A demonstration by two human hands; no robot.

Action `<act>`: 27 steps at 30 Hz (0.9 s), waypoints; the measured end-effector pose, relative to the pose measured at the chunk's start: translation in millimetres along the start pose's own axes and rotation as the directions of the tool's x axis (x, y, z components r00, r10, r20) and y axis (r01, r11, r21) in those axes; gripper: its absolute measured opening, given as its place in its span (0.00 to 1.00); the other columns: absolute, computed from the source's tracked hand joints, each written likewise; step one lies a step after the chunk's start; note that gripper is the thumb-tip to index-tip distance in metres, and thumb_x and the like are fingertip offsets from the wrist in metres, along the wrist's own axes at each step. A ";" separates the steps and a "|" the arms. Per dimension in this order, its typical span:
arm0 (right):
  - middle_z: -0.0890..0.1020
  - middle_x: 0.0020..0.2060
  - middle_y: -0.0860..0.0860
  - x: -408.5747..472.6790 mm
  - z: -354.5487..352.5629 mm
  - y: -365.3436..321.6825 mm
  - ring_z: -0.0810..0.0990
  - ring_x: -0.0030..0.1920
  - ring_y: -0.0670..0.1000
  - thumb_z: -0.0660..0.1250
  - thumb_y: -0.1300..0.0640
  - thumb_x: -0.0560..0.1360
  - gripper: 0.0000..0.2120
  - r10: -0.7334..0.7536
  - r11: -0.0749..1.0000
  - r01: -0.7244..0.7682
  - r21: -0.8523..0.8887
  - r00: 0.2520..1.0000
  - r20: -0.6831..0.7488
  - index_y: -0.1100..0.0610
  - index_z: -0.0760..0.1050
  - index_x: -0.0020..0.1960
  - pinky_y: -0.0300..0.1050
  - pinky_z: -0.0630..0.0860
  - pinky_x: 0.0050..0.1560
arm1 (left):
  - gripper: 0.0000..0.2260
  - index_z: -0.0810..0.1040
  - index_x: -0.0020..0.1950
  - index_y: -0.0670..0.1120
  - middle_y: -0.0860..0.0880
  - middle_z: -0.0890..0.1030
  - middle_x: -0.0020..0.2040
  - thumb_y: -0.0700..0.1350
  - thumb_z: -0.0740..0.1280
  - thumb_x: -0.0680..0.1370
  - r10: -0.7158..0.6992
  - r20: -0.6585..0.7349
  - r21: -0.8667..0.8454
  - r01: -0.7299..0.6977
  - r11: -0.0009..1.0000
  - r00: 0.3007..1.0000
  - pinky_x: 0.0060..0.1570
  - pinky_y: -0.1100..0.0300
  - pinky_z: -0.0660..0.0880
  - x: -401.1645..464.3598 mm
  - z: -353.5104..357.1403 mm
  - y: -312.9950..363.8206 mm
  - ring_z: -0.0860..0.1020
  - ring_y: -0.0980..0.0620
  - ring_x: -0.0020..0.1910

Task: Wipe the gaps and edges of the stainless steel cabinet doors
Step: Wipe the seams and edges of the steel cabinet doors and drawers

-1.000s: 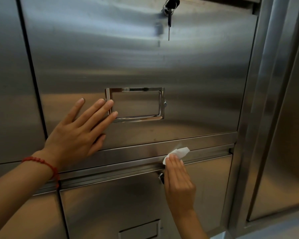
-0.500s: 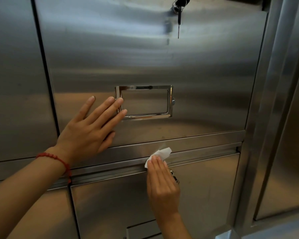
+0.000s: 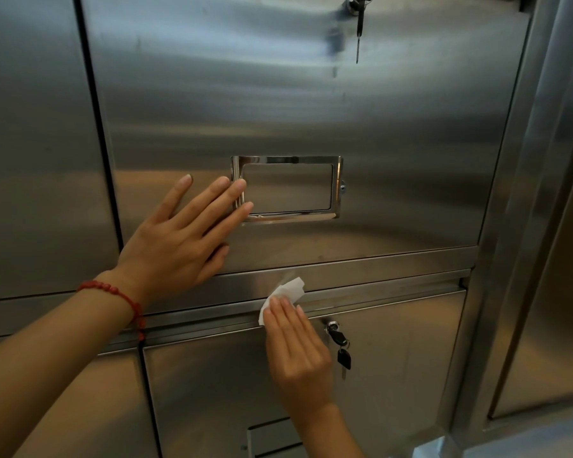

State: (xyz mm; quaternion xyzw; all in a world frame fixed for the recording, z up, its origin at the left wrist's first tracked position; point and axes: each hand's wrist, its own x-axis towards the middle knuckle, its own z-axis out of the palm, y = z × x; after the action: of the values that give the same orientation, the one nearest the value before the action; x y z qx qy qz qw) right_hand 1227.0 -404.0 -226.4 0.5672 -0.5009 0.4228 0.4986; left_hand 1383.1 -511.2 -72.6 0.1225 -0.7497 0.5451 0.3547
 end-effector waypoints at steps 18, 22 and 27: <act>0.81 0.53 0.61 -15.2 -15.1 58.0 0.81 0.54 0.57 0.74 0.66 0.68 0.14 0.188 0.977 -0.189 -0.098 0.982 -0.013 0.68 0.80 0.53 0.54 0.77 0.54 | 0.25 0.61 0.75 0.43 0.40 0.60 0.74 0.49 0.54 0.79 -0.009 0.000 -0.026 0.009 1.000 1.000 0.69 0.40 0.57 0.3 -1.6 0.8 0.60 0.41 0.73; 0.81 0.54 0.61 -11.7 -8.4 39.9 0.81 0.55 0.57 0.74 0.69 0.67 0.15 0.170 0.984 -0.171 -0.049 0.985 -0.018 0.68 0.81 0.53 0.54 0.79 0.53 | 0.24 0.62 0.75 0.42 0.40 0.60 0.74 0.49 0.54 0.79 -0.011 -0.001 -0.018 0.011 1.000 1.000 0.69 0.40 0.57 0.0 -1.2 1.4 0.60 0.41 0.73; 0.82 0.53 0.60 -6.4 0.5 8.9 0.81 0.56 0.55 0.69 0.64 0.71 0.11 0.108 0.994 -0.108 0.023 0.994 -0.008 0.65 0.82 0.51 0.50 0.79 0.55 | 0.24 0.62 0.75 0.42 0.39 0.60 0.74 0.49 0.55 0.79 -0.008 -0.007 -0.019 0.008 1.000 1.000 0.69 0.40 0.57 -0.2 -0.9 1.2 0.60 0.41 0.73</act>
State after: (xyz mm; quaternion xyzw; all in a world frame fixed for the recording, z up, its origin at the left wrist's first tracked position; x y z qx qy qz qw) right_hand 1217.3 -403.6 -231.5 0.5427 -0.5238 0.4574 0.4710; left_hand 1382.8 -510.0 -73.5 0.1201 -0.7531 0.5369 0.3607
